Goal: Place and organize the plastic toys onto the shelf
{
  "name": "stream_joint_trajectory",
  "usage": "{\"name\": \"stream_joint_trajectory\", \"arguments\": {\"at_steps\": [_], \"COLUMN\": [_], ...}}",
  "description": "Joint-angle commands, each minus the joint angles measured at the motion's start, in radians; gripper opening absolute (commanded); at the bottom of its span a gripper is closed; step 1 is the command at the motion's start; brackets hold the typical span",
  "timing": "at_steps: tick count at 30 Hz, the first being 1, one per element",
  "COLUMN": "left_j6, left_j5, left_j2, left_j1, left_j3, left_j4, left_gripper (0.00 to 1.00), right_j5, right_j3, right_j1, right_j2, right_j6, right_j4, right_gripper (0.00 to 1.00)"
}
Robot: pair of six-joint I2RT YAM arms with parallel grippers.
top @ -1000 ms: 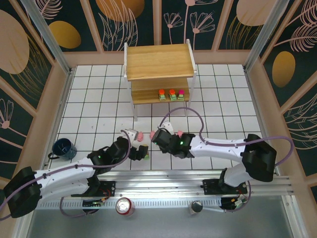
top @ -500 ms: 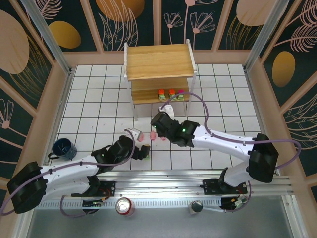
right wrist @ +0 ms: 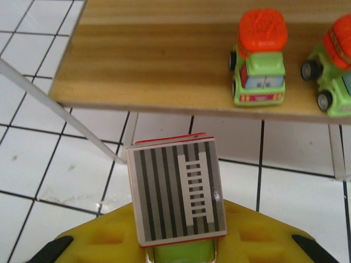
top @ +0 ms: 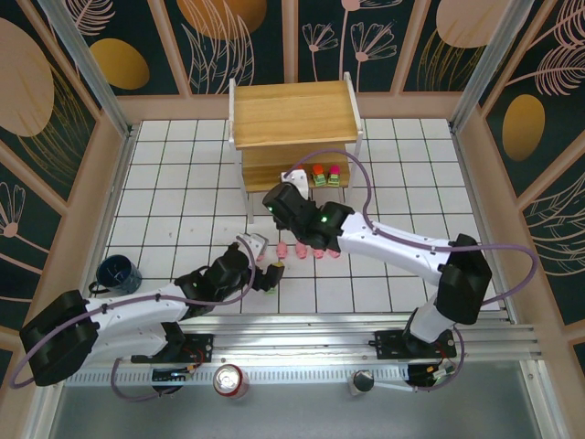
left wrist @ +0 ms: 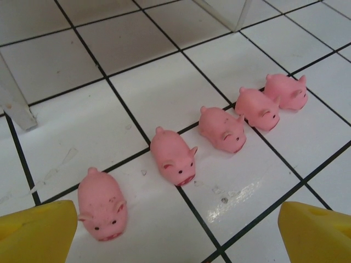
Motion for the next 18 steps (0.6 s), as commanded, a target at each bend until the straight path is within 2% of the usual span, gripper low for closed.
{"name": "stream_joint_trajectory", "arguments": {"at_steps": [1, 18], "left_j6": [0.040, 0.036], "left_j5": [0.000, -0.013], "left_j2": [0.007, -0.017], "left_j1": [-0.008, -0.006], "left_j3": [-0.007, -0.024], "left_j4": [0.070, 0.082], "left_gripper": [0.94, 0.94], "right_j5": [0.035, 0.061], "right_j3": [0.055, 0.256], "right_j1": [-0.015, -0.088], "right_j2": [0.031, 0.208], "right_j6": [-0.017, -0.037], "right_j4": [0.008, -0.012], "right_gripper": [0.29, 0.28]}}
